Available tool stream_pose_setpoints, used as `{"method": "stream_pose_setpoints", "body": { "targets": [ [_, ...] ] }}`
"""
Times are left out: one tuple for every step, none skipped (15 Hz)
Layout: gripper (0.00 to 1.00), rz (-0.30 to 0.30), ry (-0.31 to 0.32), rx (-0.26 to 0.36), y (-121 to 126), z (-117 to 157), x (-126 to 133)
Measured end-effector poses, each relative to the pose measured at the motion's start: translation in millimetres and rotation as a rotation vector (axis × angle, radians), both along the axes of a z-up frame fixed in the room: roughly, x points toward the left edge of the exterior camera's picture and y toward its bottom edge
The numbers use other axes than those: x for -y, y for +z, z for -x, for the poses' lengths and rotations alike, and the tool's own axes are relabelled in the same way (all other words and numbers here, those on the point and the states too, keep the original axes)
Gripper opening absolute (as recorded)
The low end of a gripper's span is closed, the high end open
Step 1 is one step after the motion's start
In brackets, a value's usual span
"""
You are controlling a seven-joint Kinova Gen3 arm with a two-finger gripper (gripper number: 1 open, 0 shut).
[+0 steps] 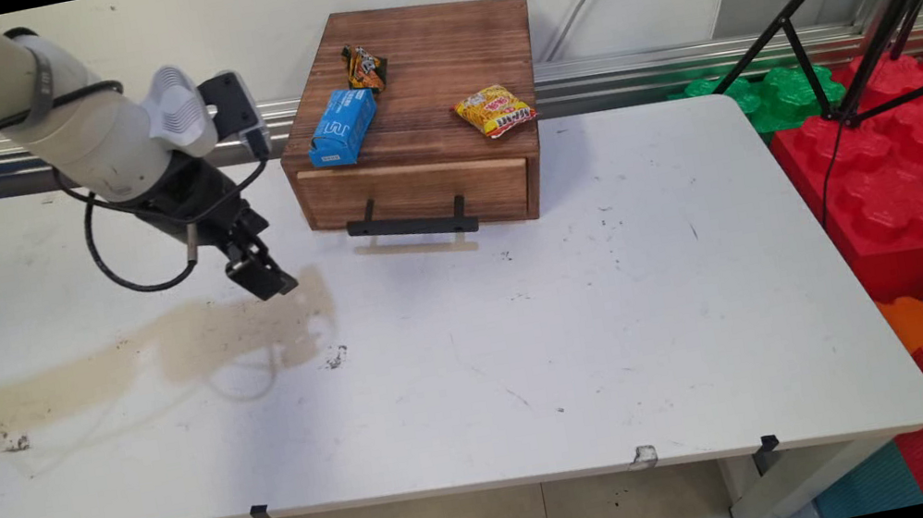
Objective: Open the drawer
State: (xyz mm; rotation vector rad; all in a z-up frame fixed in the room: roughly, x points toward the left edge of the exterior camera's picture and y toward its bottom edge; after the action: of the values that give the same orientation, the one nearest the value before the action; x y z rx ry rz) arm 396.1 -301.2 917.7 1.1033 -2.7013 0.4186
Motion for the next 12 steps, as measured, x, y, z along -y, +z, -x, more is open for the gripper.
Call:
{"method": "stream_pose_setpoints", "body": {
  "targets": [
    [1.0,0.005,-0.014,-0.002,0,4,3],
    [1.0,0.008,-0.024,-0.003,0,8,5],
    [1.0,0.012,-0.034,-0.004,0,11,8],
    [1.0,0.016,-0.044,-0.005,-1,15,12],
    [1.0,0.022,-0.055,-0.005,-2,19,15],
    [1.0,0.028,-0.065,-0.005,-3,23,19],
    [1.0,0.031,-0.071,-0.005,-4,26,22],
    [1.0,0.037,-0.082,-0.004,-5,30,26],
    [1.0,0.04,-0.09,-0.003,-6,32,28],
    [1.0,0.045,-0.102,-0.002,-7,36,32],
    [1.0,0.048,-0.11,0.0,-8,39,35],
    [1.0,0.053,-0.122,0.004,-10,43,39]
  ]
}}
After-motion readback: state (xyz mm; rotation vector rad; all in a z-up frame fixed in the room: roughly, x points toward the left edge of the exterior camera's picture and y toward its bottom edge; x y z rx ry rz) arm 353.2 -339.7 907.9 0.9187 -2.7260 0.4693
